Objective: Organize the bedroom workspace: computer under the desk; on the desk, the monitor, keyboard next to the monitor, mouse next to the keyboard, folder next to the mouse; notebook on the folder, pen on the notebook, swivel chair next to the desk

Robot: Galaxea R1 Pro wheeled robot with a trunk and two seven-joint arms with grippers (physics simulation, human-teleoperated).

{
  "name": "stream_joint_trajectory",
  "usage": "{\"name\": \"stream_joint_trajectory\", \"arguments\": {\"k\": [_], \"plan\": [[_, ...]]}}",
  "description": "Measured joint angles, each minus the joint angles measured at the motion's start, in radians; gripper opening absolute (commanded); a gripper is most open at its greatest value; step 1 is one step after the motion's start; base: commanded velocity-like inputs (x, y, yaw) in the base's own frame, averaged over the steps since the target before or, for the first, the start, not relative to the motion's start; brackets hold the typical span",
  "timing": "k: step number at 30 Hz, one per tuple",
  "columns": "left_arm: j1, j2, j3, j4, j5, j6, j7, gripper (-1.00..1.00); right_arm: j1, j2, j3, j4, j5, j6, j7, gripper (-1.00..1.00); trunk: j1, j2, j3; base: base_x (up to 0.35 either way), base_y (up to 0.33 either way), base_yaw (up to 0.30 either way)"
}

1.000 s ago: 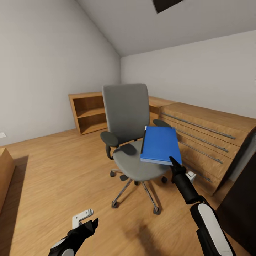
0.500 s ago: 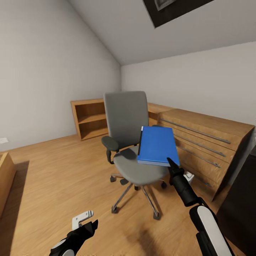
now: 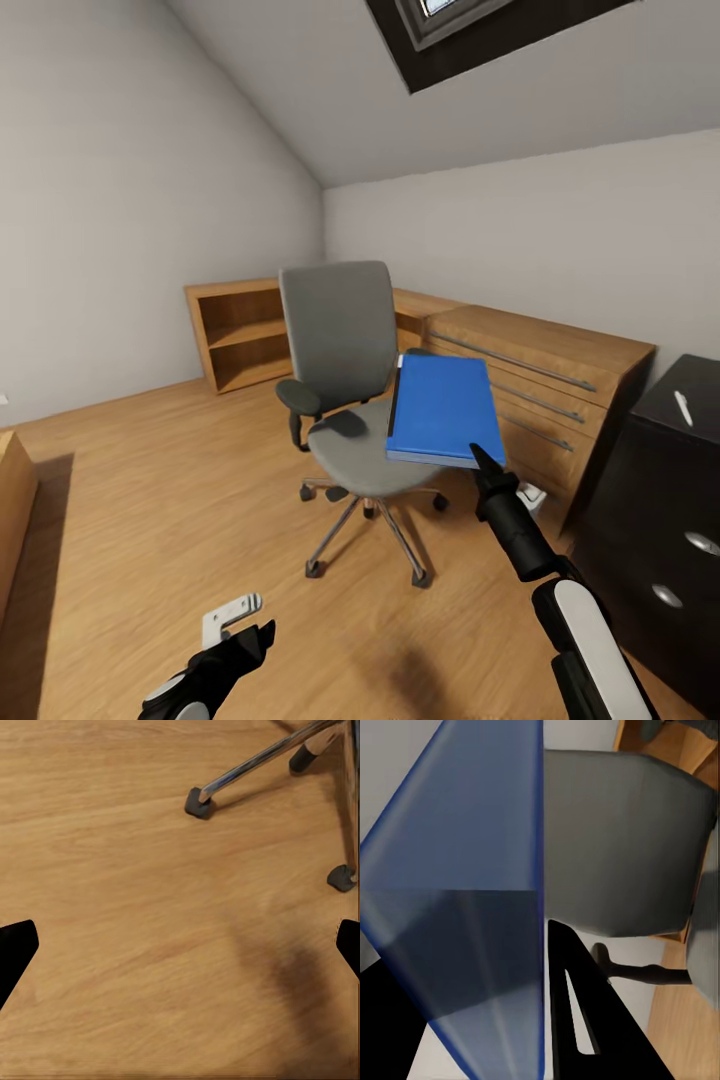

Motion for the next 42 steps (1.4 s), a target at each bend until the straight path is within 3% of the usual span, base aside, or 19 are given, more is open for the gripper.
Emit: {"name": "stream_joint_trajectory", "arguments": {"k": [11,16,21,27,28,30,31,34,36,42], "plan": [[0.000,0.000,-0.007,0.044,-0.002,0.001,0.000,1.00,0.000,-0.007,0.001,-0.008,0.001,0.003,0.004,-1.00,-0.042,0.077,0.023,-0.002,0.000,-0.208],[0.000,-0.019,-0.003,0.087,-0.001,0.000,-0.004,1.00,0.000,-0.024,-0.004,-0.009,0.002,0.004,0.004,-1.00,-0.061,0.112,0.033,0.000,0.000,-0.199],[0.000,-0.033,-0.008,0.218,-0.002,-0.005,-0.009,1.00,0.000,-0.048,-0.017,-0.011,0.001,0.003,0.003,-1.00,-0.081,0.147,0.043,0.000,0.000,-0.198],[0.000,-0.042,-0.066,0.439,-0.008,-0.088,-0.035,1.00,0.000,-0.064,-0.025,-0.011,0.000,0.004,0.004,-1.00,-0.104,0.189,0.055,0.000,0.000,-0.197],[0.000,-0.051,-0.072,0.469,-0.019,-0.117,-0.055,1.00,0.000,-0.066,-0.026,-0.011,0.000,0.005,0.004,-1.00,-0.107,0.196,0.057,0.000,0.000,-0.197],[0.000,-0.070,-0.078,0.529,-0.093,-0.177,-0.107,1.00,0.000,-0.069,-0.026,-0.011,0.000,0.005,0.005,-1.00,-0.115,0.210,0.061,0.000,0.000,-0.196],[0.000,-0.075,-0.078,0.555,-0.132,-0.191,-0.120,1.00,0.000,-0.070,-0.024,-0.011,0.000,0.005,0.006,-1.00,-0.119,0.217,0.063,0.000,0.000,-0.195],[0.000,-0.100,-0.077,0.606,-0.201,-0.210,-0.138,1.00,0.000,-0.072,-0.017,-0.011,0.001,0.005,0.016,-1.00,-0.130,0.238,0.069,0.000,0.000,-0.195],[0.000,-0.115,-0.075,0.625,-0.223,-0.216,-0.144,1.00,0.000,-0.074,-0.016,-0.012,0.022,0.005,0.028,-1.00,-0.138,0.252,0.073,0.000,0.000,-0.194],[0.000,-0.119,-0.073,0.653,-0.226,-0.218,-0.147,1.00,0.000,-0.075,-0.015,-0.011,0.037,0.005,0.033,-1.00,-0.161,0.294,0.085,0.000,0.000,-0.194]]}}
